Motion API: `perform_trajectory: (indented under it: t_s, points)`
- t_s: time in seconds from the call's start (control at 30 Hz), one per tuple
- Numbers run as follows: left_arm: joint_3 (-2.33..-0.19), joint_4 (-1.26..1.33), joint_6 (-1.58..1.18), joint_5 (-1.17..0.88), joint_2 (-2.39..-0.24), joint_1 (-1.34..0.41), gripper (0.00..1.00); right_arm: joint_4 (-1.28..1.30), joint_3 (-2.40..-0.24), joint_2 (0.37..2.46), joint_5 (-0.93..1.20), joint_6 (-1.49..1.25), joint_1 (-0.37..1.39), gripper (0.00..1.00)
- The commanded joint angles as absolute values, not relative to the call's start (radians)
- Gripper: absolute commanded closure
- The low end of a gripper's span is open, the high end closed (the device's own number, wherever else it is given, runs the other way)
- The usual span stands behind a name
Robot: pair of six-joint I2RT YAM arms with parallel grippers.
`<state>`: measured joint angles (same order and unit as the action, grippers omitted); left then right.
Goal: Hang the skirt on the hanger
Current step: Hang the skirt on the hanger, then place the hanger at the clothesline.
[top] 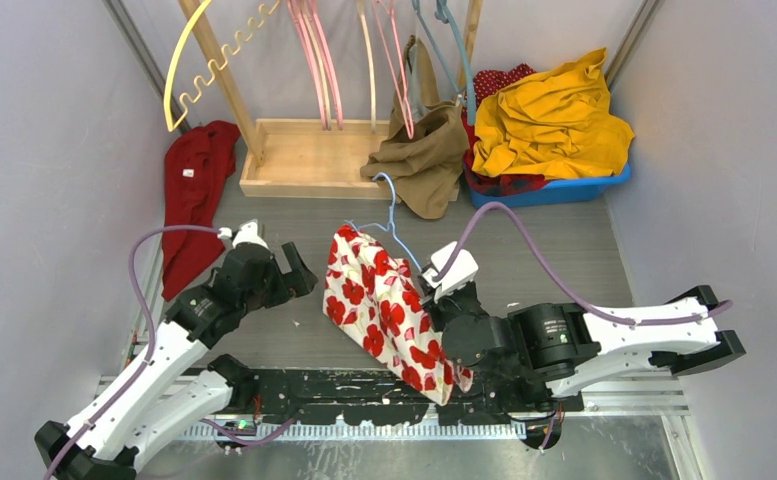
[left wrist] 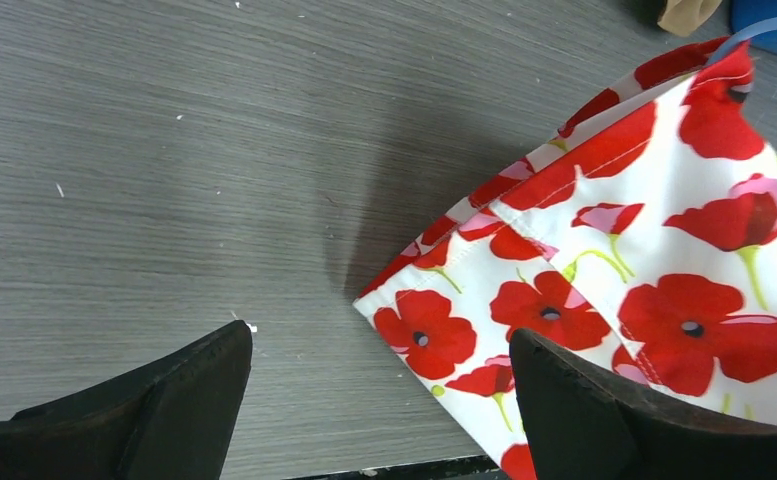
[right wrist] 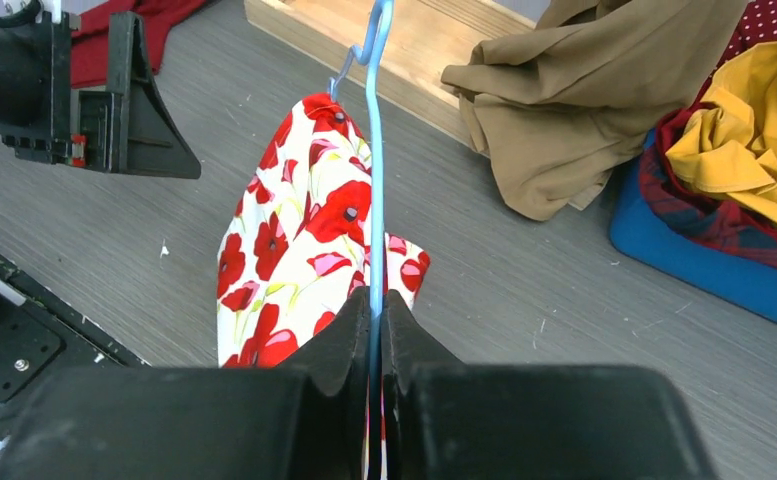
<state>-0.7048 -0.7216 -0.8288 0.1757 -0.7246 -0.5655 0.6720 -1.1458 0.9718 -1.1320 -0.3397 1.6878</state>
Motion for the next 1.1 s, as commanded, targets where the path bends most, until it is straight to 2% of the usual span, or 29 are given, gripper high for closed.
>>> perform_trajectory:
  t_s: [0.0,0.63,1.07]
  points:
    - [-0.759,-0.748,-0.803,0.203,-0.692,-0.563,0.01,0.749,-1.270,0.984,-1.176,-0.343,1.696,0.99]
    - [-0.788,-0.777,-0.784,0.223,-0.665,-0.563,0.01,0.940,-1.564,0.939,-1.299,-0.271,1.704,0.99]
    - [-0.790,-0.754,-0.793,0.202,-0.685,-0.563,0.01,0.855,-1.566,0.876,-1.379,-0.149,1.704,0.99]
